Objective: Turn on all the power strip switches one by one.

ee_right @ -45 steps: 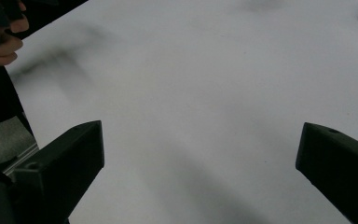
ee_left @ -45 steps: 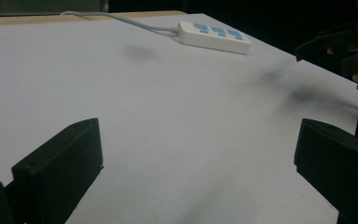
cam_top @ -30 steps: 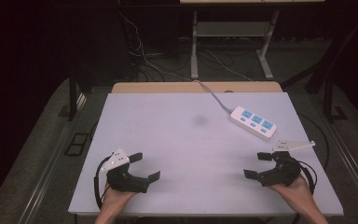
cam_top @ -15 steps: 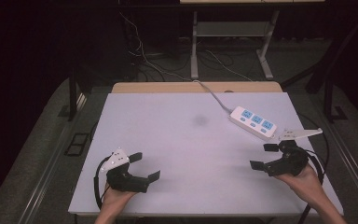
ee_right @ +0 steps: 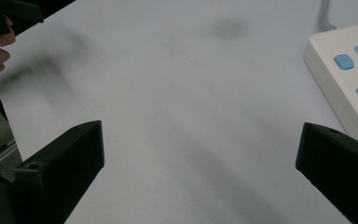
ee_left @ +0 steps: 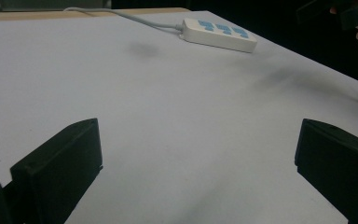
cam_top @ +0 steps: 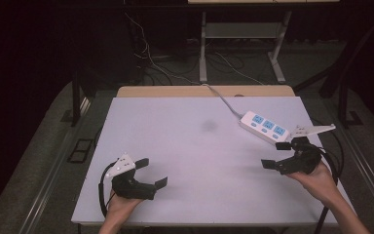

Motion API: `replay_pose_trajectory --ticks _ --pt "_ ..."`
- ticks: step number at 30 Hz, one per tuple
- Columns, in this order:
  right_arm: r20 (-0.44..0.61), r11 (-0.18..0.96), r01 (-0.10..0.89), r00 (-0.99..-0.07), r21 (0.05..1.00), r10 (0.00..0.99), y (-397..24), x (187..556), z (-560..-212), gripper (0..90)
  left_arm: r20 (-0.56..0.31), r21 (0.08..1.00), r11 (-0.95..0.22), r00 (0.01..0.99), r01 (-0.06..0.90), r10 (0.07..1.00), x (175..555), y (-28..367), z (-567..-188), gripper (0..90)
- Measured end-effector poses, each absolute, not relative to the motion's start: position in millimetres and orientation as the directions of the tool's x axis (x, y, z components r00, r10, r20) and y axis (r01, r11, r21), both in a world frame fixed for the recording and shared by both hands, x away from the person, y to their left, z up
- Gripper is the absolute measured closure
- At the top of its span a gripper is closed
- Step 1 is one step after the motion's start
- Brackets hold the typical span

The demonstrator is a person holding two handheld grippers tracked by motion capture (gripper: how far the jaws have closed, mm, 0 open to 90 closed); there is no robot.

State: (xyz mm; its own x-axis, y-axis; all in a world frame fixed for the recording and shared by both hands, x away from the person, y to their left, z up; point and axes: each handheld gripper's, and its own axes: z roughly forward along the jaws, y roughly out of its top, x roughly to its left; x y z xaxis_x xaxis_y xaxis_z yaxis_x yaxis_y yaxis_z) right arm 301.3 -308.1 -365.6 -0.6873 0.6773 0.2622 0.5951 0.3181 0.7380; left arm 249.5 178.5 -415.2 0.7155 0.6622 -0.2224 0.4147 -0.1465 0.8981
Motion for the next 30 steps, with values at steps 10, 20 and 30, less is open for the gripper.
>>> replay_pose_trajectory --ticks 10,20,30 --pt "0.24 0.331 0.584 -0.691 0.741 0.682 -309 319 -358 0.8 -0.225 0.898 -0.144 0.715 0.416 0.662 251 179 -415 0.0" --pt "0.226 0.344 0.588 -0.686 0.732 0.692 -314 340 -350 0.9 -0.222 0.896 -0.151 0.718 0.417 0.66 252 179 -416 0.0" --pt "0.219 0.347 0.609 -0.664 0.713 0.715 -326 360 -348 0.9 -0.222 0.895 -0.153 0.717 0.419 0.661 252 179 -416 0.0"
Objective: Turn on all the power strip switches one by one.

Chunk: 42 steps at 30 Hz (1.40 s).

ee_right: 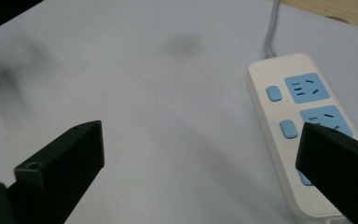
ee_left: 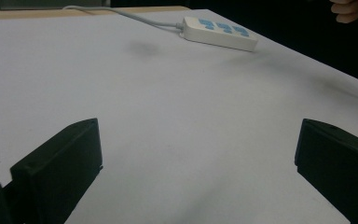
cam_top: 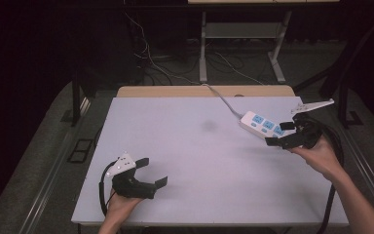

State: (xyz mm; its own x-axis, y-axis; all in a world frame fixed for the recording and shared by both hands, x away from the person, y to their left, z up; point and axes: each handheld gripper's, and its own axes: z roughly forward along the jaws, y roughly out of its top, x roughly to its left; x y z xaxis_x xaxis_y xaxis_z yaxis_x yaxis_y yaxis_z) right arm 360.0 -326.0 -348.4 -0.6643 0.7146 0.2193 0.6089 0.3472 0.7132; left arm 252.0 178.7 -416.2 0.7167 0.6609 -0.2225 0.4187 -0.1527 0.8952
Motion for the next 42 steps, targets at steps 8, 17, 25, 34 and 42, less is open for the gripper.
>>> replay_pose_trajectory --ticks 8,17,25,34,42 --pt "0.204 0.361 0.621 -0.653 0.696 0.73 -332 371 -351 0.9 -0.217 0.895 -0.159 0.719 0.416 0.66 252 178 -417 0.0" --pt "0.19 0.366 0.637 -0.634 0.678 0.75 -340 389 -356 0.9 -0.214 0.895 -0.163 0.719 0.416 0.662 252 178 -416 0.0" --pt "0.195 0.361 0.663 -0.611 0.656 0.767 -344 401 -365 0.9 -0.211 0.894 -0.167 0.719 0.416 0.662 252 179 -416 0.0" --pt "0.185 0.371 0.666 -0.609 0.647 0.771 -348 410 -370 15.8 -0.221 0.896 -0.156 0.723 0.416 0.655 252 179 -416 0.0" --pt "0.18 0.377 0.682 -0.597 0.626 0.782 -352 416 -378 38.7 -0.228 0.898 -0.146 0.723 0.415 0.652 252 181 -416 0.0"
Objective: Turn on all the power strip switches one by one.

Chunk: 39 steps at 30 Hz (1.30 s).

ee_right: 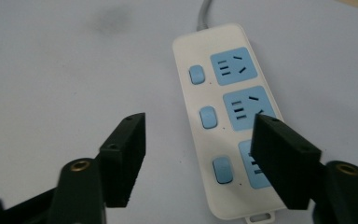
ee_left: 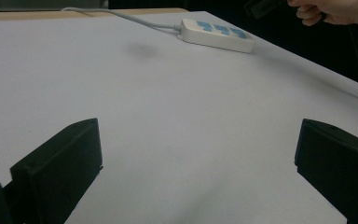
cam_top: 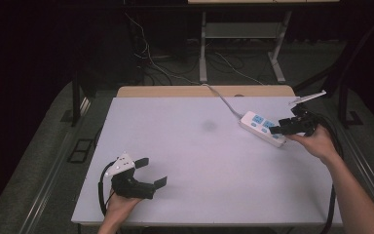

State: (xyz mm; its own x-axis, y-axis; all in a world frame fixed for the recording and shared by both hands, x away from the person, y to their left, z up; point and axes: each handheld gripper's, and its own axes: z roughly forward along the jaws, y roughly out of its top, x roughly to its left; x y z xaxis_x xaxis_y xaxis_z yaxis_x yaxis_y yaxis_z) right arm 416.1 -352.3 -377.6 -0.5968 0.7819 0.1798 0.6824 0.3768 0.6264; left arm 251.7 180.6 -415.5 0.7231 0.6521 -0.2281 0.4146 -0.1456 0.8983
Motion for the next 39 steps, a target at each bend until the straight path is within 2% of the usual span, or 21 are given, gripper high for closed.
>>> replay_pose_trajectory --ticks 1,7,8,9,15,28,36,39 --pt "0.18 0.38 0.686 -0.596 0.62 0.783 -355 417 -380 47.1 -0.229 0.898 -0.146 0.723 0.416 0.652 252 180 -416 0.0" --pt "0.19 0.375 0.701 -0.586 0.607 0.788 -362 421 -385 67.8 -0.23 0.897 -0.145 0.723 0.417 0.651 252 181 -416 0.0" --pt "0.19 0.375 0.701 -0.586 0.607 0.788 -362 421 -385 67.8 -0.23 0.897 -0.145 0.723 0.417 0.651 252 181 -416 0.0" --pt "0.207 0.36 0.709 -0.578 0.607 0.789 -366 423 -387 75.3 -0.23 0.897 -0.146 0.723 0.417 0.651 252 181 -416 0.0" --pt "0.216 0.366 0.723 -0.575 0.585 0.789 -369 427 -393 88.9 -0.229 0.897 -0.147 0.722 0.417 0.653 252 182 -416 0.0" --pt "0.233 0.382 0.752 -0.568 0.537 0.789 -363 431 -410 89.8 -0.227 0.896 -0.149 0.722 0.417 0.654 252 182 -416 0.0" --pt "0.246 0.369 0.752 -0.565 0.546 0.788 -365 431 -412 89.8 -0.223 0.896 -0.154 0.722 0.416 0.655 251 182 -416 0.0" --pt "0.218 0.394 0.738 -0.581 0.548 0.784 -363 430 -412 89.9 -0.221 0.895 -0.158 0.725 0.416 0.653 251 181 -417 0.0"
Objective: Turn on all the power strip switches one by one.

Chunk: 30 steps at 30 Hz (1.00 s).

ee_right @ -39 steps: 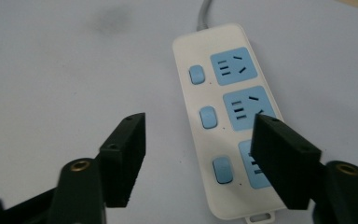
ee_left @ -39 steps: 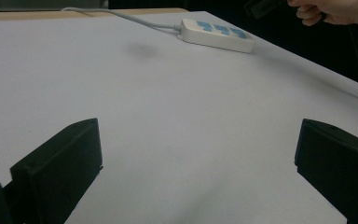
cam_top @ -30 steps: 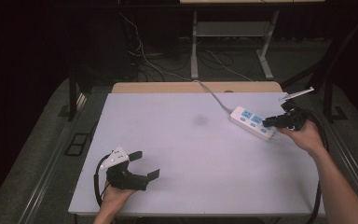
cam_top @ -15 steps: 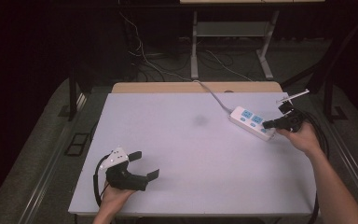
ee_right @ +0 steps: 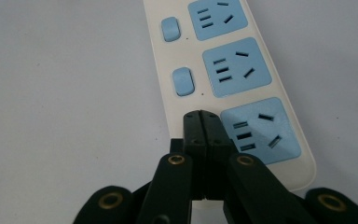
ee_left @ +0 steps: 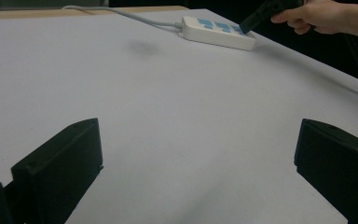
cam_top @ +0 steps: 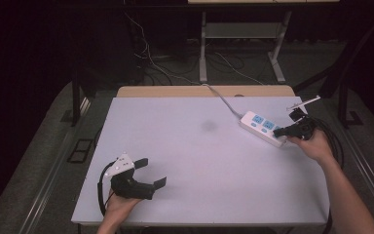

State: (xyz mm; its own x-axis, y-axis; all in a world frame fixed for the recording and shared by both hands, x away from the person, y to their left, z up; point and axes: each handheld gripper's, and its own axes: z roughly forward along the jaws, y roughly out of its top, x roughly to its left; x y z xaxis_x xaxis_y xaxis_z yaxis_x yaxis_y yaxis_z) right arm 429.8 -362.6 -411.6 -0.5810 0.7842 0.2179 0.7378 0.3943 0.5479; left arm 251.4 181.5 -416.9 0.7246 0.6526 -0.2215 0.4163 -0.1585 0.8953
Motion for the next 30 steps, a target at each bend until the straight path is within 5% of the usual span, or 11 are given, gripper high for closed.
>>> replay_pose_trajectory --ticks 30 --pt "0.15 0.437 0.714 -0.598 0.548 0.787 -356.0 426.8 -412.5 90.0 -0.223 0.893 -0.165 0.729 0.419 0.647 250.4 178.8 -418.0 0.0"
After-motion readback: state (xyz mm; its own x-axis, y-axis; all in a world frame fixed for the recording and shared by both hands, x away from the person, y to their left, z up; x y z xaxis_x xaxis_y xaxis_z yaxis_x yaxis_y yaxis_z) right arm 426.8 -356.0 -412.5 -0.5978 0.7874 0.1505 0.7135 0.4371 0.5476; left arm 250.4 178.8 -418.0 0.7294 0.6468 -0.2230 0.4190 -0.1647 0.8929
